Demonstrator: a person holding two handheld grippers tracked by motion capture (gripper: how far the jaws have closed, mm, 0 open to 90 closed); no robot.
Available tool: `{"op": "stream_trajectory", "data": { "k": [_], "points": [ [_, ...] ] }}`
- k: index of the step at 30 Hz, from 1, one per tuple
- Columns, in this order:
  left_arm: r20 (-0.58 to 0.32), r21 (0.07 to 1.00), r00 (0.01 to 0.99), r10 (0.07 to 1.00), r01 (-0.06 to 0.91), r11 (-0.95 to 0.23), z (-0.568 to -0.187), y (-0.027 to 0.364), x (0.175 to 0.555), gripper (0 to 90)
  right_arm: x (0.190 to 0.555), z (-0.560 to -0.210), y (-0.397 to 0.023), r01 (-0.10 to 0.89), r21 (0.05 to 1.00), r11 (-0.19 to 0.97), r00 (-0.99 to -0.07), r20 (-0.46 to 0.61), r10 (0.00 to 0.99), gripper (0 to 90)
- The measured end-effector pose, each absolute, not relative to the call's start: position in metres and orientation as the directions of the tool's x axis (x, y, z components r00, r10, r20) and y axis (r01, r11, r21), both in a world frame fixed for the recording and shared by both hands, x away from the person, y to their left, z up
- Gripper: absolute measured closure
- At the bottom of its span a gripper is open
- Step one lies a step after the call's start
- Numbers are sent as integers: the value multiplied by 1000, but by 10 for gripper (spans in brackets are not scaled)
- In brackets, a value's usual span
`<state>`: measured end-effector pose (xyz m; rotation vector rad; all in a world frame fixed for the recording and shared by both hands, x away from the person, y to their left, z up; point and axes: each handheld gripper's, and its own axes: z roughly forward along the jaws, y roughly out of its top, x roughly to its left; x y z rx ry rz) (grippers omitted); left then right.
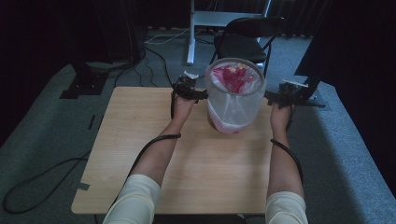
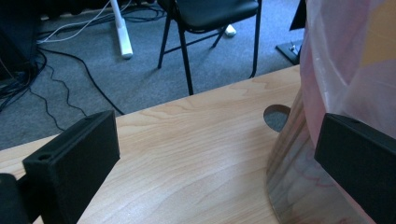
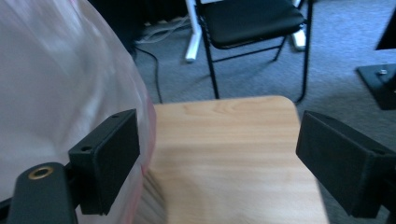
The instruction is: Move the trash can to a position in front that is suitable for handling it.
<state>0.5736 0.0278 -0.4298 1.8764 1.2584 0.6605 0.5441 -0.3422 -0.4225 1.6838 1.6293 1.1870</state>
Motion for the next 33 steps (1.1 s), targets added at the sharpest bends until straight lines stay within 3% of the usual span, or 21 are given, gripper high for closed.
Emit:
{"op": "stream_trajectory", "data": {
  "k": [6, 16, 33],
  "points": [
    [29, 813, 397, 917, 524, -252, -426, 28, 574, 0, 551, -422, -337, 551, 821, -151, -198, 304, 932, 138],
    [50, 813, 427, 903, 508, -285, -423, 38, 570, 0, 547, -421, -329, 524, 848, -84, -240, 242, 940, 169],
    [79, 808, 405, 911, 510, -296, -422, 89, 553, 0, 544, -424, -290, 503, 863, -36, -395, 267, 879, 171]
  ]
}}
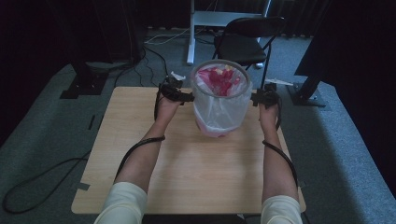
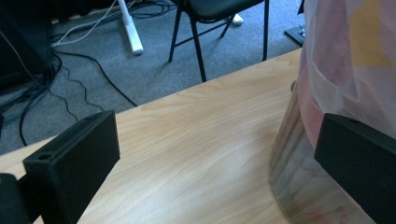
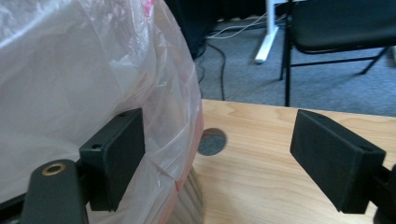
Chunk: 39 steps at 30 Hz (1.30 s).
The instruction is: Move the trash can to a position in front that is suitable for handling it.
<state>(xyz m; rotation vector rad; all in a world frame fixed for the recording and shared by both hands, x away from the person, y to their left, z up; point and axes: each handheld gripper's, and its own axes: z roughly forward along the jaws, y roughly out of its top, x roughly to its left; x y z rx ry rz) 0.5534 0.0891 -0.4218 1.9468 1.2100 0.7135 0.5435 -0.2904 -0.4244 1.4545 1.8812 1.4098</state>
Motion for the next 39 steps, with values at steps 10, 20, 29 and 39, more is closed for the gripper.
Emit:
{"op": "stream_trajectory", "data": {
  "k": [10, 20, 29, 39],
  "points": [
    [75, 804, 379, 922, 524, -281, -422, 125, 537, 3, 537, -422, -255, 491, 871, 10, -444, 240, 863, 182],
    [85, 788, 347, 934, 551, -276, -419, 158, 519, 3, 528, -423, -220, 489, 872, 21, -483, 251, 839, 179],
    [103, 780, 327, 939, 559, -280, -417, 175, 511, 3, 523, -425, -200, 492, 871, 16, -495, 264, 827, 180],
    [93, 781, 334, 938, 560, -277, -418, 188, 504, 3, 518, -424, -187, 479, 877, 40, -504, 238, 830, 135]
  ]
}}
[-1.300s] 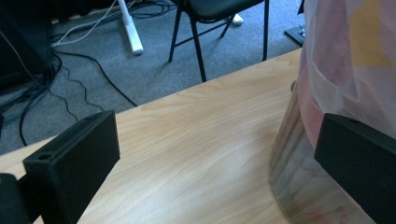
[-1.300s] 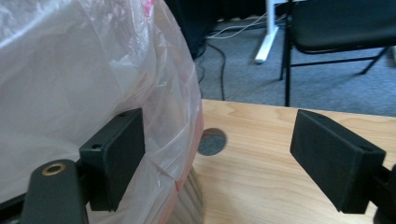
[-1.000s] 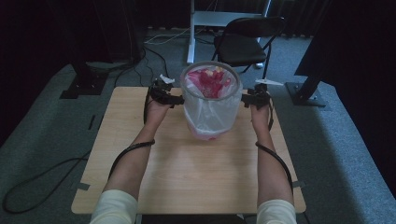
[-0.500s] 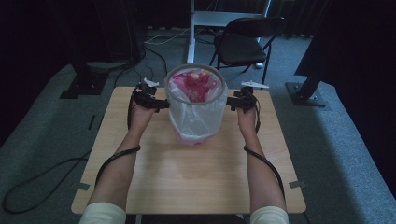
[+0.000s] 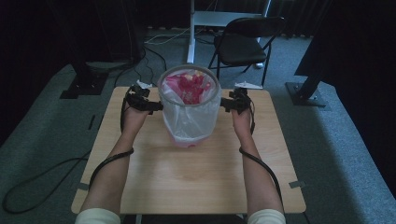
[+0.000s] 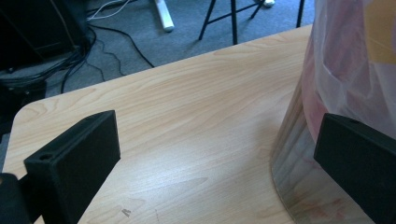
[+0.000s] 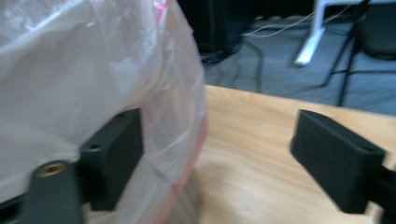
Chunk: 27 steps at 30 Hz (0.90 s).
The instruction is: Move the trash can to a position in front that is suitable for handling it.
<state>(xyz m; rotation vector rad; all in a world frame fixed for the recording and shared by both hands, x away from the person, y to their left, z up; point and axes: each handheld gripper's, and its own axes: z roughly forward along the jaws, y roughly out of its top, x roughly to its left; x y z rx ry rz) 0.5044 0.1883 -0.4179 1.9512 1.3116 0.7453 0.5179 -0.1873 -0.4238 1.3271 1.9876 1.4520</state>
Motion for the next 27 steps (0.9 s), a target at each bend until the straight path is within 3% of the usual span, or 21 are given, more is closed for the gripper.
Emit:
{"op": "stream_trajectory", "data": {
  "k": [4, 8, 18, 27],
  "points": [
    [98, 776, 306, 947, 572, -265, -422, 196, 508, 2, 515, -422, -189, 440, 895, 78, -456, 148, 878, 112],
    [26, 780, 284, 958, 593, -197, -427, 201, 515, 1, 522, -423, -199, 470, 883, 13, -366, 181, 913, 116],
    [-12, 802, 290, 957, 574, -164, -432, 196, 523, 2, 541, -429, -184, 530, 848, 16, -424, 250, 870, 137],
    [-21, 793, 328, 944, 581, -184, -432, 197, 520, 2, 540, -431, -183, 517, 856, -6, -478, 294, 827, 178]
  ]
}}
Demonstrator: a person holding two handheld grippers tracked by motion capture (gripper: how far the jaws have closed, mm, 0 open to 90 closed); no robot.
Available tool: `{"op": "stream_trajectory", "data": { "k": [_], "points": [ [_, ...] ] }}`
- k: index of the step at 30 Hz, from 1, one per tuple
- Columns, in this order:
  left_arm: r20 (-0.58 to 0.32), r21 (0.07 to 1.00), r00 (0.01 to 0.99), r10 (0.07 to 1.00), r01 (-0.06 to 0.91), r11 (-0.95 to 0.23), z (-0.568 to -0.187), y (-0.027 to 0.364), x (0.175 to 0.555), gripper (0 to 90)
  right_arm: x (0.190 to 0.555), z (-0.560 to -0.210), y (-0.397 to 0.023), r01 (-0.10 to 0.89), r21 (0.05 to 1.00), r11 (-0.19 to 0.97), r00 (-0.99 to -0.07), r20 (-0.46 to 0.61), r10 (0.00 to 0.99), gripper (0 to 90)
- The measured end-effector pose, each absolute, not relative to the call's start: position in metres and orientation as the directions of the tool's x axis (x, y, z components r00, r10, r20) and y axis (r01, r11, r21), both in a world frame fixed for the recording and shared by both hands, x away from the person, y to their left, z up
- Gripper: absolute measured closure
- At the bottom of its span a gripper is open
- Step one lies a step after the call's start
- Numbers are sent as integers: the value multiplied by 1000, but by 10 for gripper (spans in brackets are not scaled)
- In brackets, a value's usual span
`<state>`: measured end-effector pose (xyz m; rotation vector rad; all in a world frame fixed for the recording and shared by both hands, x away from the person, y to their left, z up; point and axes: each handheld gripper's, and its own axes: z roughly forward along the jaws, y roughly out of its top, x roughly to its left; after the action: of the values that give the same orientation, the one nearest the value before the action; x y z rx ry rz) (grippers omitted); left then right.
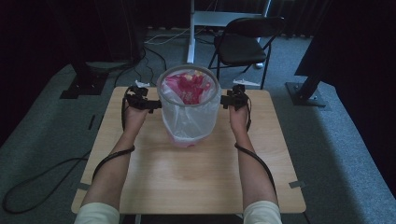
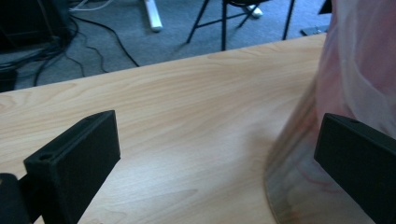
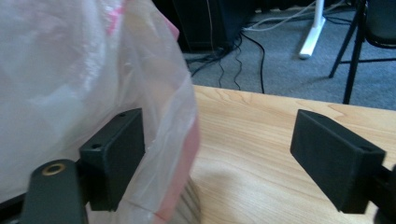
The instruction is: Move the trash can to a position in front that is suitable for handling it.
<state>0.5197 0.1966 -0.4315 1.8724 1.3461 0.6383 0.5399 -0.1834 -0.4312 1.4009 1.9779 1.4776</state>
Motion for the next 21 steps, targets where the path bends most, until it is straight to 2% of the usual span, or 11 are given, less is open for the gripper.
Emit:
{"op": "stream_trajectory", "data": {
  "k": [11, 21],
  "points": [
    [12, 787, 354, 935, 574, -227, -428, 198, 513, 6, 537, -430, -186, 518, 855, -3, -538, 328, 777, 211],
    [66, 785, 368, 927, 555, -276, -422, 200, 495, 14, 524, -430, -183, 504, 863, 29, -568, 306, 764, 215]
  ]
}}
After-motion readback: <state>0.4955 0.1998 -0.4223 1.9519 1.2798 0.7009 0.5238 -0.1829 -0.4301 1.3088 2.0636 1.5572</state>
